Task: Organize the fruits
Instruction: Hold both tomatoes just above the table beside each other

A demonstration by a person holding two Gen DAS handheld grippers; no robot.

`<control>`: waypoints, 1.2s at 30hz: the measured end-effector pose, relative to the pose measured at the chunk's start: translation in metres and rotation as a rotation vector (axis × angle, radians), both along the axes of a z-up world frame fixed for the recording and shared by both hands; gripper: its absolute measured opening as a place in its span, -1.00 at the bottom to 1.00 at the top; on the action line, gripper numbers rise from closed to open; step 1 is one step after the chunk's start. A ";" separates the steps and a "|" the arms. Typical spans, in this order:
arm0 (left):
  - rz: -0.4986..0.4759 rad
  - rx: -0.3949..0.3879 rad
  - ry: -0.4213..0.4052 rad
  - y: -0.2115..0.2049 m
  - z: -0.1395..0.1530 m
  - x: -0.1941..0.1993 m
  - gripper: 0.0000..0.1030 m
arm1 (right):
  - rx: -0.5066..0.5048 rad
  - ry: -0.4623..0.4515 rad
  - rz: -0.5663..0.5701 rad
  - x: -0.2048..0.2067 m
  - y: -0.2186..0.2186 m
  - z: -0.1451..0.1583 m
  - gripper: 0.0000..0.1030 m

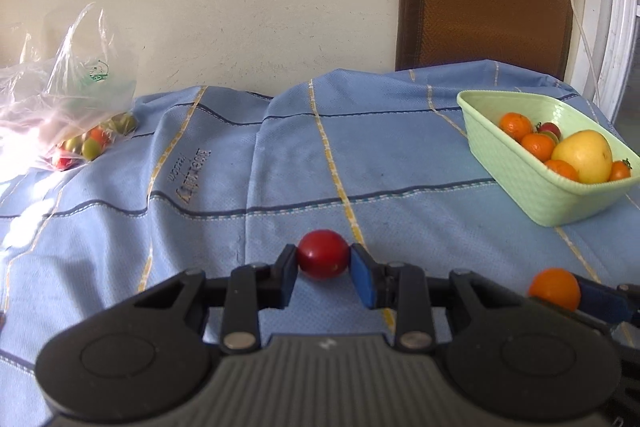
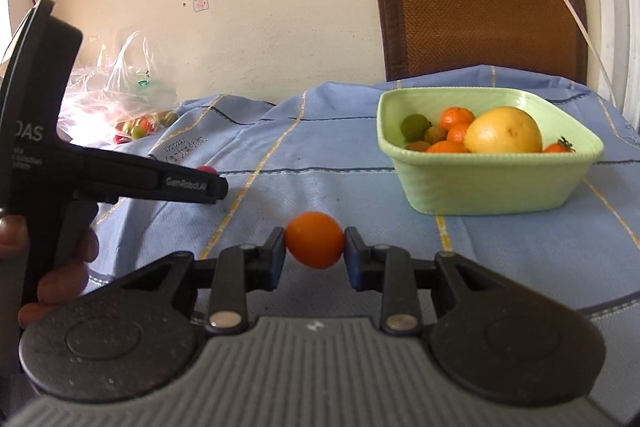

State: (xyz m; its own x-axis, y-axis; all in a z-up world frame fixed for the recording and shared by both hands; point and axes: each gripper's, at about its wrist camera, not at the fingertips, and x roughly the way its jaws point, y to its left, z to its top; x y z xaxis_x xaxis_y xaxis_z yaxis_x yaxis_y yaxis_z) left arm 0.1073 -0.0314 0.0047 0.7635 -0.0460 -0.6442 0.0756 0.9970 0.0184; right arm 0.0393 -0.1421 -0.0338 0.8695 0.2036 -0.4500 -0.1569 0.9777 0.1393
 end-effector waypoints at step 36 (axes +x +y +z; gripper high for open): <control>0.047 0.047 -0.051 -0.007 -0.008 -0.023 -0.03 | 0.047 0.028 -0.022 -0.008 -0.014 -0.004 -0.31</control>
